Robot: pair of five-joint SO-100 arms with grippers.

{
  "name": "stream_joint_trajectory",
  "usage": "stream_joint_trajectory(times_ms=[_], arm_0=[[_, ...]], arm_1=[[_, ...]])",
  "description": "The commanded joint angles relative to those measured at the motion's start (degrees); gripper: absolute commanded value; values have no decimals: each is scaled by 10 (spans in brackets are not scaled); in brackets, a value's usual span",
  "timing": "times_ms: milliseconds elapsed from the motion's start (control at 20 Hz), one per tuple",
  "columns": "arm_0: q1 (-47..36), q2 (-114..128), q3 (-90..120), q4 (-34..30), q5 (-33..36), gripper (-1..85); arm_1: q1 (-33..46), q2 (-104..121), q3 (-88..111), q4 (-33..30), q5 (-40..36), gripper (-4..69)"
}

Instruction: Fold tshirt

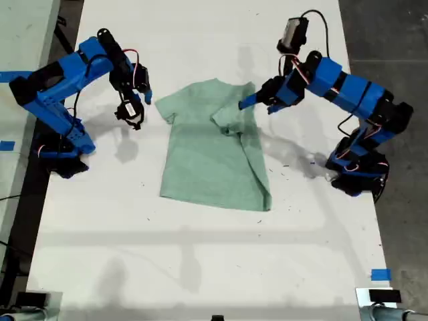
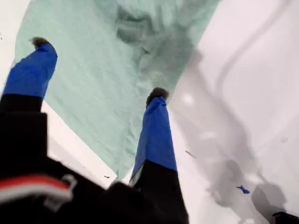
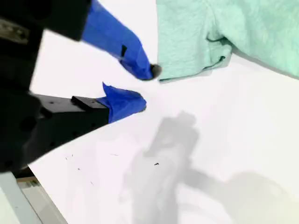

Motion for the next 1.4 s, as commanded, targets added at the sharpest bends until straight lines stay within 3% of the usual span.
stream_joint_trajectory(times_ms=[0, 200, 700, 900, 950, 1050, 1350], arm_0=[[-11, -42, -84, 28, 18, 284], [-30, -109, -115, 14, 53, 290], [-96, -296, -110, -135, 135, 282], [-100, -429, -192, -123, 142, 269], [-100, -463, -228, -104, 142, 241], [-100, -506, -283, -69, 142, 8], [-86, -489, -327, -41, 137, 0]], arm_1=[[-6, 108, 65, -24, 20, 343], [-5, 189, 130, -27, 33, 327], [-25, 214, 165, -34, 46, 325], [-22, 245, 190, -32, 46, 324], [-20, 254, 195, -31, 45, 324], [-16, 264, 206, -30, 41, 322], [-4, 266, 218, -31, 32, 320]])
